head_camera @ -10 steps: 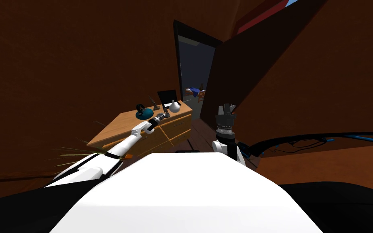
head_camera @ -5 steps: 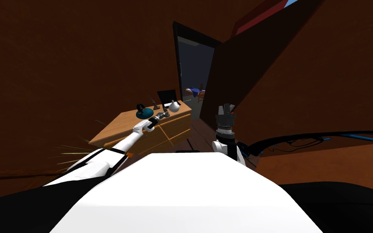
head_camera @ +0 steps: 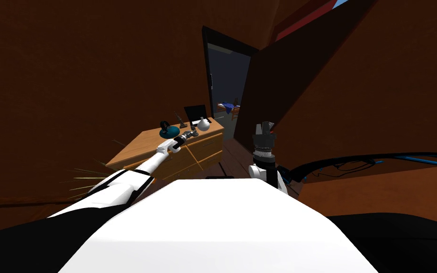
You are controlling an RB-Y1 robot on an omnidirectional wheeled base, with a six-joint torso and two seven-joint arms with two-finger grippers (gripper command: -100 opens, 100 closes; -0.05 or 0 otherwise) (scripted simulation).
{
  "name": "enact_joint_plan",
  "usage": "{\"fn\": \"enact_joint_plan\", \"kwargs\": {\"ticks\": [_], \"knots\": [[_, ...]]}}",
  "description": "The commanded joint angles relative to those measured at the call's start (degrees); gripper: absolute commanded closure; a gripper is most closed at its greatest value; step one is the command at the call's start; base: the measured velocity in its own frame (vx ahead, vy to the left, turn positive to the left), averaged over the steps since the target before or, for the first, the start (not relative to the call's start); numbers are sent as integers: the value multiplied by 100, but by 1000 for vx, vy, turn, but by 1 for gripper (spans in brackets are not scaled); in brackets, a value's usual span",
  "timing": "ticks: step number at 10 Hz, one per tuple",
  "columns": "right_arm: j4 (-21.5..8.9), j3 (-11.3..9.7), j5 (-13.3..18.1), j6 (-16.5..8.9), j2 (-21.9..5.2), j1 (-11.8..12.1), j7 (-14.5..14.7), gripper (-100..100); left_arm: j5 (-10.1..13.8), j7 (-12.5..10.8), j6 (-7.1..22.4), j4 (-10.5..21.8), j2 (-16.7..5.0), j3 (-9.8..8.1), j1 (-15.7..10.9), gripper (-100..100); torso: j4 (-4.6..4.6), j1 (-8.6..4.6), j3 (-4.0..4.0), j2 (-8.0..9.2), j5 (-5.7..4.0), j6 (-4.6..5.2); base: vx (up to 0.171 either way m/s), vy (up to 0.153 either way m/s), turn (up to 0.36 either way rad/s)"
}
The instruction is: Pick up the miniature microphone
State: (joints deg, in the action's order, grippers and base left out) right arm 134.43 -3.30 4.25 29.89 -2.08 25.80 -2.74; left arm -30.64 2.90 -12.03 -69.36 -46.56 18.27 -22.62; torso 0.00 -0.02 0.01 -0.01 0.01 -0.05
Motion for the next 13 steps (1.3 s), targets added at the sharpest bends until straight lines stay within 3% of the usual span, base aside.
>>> {"fn": "enact_joint_plan", "kwargs": {"ticks": [1, 2, 5, 6, 7, 9, 10, 11, 13], "knots": [[0, 0, 0, 0, 0, 0, 0, 0, 0, 56, -286, 286, 123, 6, -286, -100, 0, 0, 0, 0, 0, 0, -48, -36, 17], [0, 0, 0, 0, 0, 0, 0, 0, 0, 56, -406, 447, 123, 6, -438, -100, 2, -14, 5, 10, -2, 3, -64, -50, 7], [0, 0, 0, 0, 0, 0, 0, 0, 0, 56, -407, 855, 123, 6, -454, -100, 1, -4, 2, 3, -1, 0, -9, -11, 0], [0, 0, 0, 0, 0, 0, 0, 0, -1, 128, -718, 1106, 260, -8, -762, -100, -1, 1, -1, -2, 0, 0, -50, -30, 19], [0, 0, 0, 0, 0, 0, 0, 0, -1, 128, -854, 1333, 260, -8, -914, -100, 2, -11, 5, 10, -2, 3, -62, -42, 5], [0, 0, 0, 0, 0, 0, 0, 0, -1, 128, -854, 1677, 260, -8, -914, -100, 3, -13, 7, 11, -3, 1, -17, -22, -2], [0, 0, 0, 0, 0, 0, 0, 0, -1, 128, -854, 1677, 260, -8, -914, -100, 1, -6, 3, 4, -2, -1, 7, -1, 6], [0, 0, 0, 0, 0, 0, 0, 0, -2, 200, -1105, 1863, 398, -22, -1164, -100, 0, -1, -1, -2, 0, 0, -42, -37, 16], [0, 0, 0, 0, 0, -1, 0, 0, -2, 200, -1302, 2192, 398, -22, -1373, -100, 4, -19, 10, 17, -5, 2, -49, -37, 2]]}}
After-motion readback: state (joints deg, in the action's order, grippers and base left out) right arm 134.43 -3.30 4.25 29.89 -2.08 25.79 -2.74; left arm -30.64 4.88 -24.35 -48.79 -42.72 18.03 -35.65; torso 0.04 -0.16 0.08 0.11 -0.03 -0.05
